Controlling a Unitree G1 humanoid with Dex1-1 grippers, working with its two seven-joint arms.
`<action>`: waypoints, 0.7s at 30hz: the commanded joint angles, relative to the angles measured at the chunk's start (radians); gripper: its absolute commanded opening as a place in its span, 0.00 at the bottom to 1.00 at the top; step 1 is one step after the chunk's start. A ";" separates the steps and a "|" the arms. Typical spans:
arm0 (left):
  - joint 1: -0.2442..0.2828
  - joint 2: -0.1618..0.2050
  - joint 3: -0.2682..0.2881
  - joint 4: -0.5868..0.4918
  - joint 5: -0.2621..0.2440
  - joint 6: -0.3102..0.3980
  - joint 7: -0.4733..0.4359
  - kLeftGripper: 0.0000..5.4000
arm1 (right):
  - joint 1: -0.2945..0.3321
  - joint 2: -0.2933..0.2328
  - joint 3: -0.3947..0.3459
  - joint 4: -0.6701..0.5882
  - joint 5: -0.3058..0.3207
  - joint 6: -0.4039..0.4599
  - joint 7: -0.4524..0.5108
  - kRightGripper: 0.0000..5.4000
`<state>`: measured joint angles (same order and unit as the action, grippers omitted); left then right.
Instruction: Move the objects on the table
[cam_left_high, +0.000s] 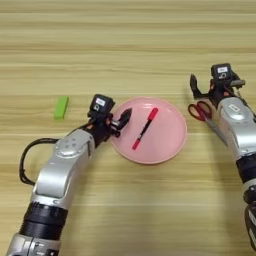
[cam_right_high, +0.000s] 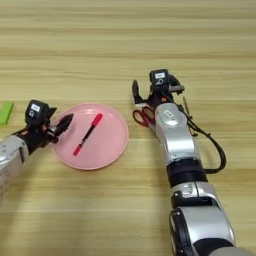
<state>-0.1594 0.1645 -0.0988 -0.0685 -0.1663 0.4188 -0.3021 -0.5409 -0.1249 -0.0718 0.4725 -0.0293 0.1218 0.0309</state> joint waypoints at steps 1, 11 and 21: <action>-0.020 -0.012 0.013 0.031 0.023 -0.060 0.023 0.63 | 0.023 -0.010 0.004 -0.012 0.004 -0.004 0.013 1.00; -0.058 -0.022 0.145 0.189 0.032 -0.251 0.115 0.81 | 0.142 -0.016 0.014 -0.105 0.008 -0.032 0.056 1.00; -0.084 -0.005 0.219 0.340 0.077 -0.461 0.184 0.97 | 0.188 -0.027 0.034 -0.112 0.002 -0.070 0.084 1.00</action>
<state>-0.2206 0.1429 0.1107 0.2273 -0.1170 0.0083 -0.1370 -0.3585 -0.1432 -0.0467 0.3605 -0.0255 0.0619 0.1051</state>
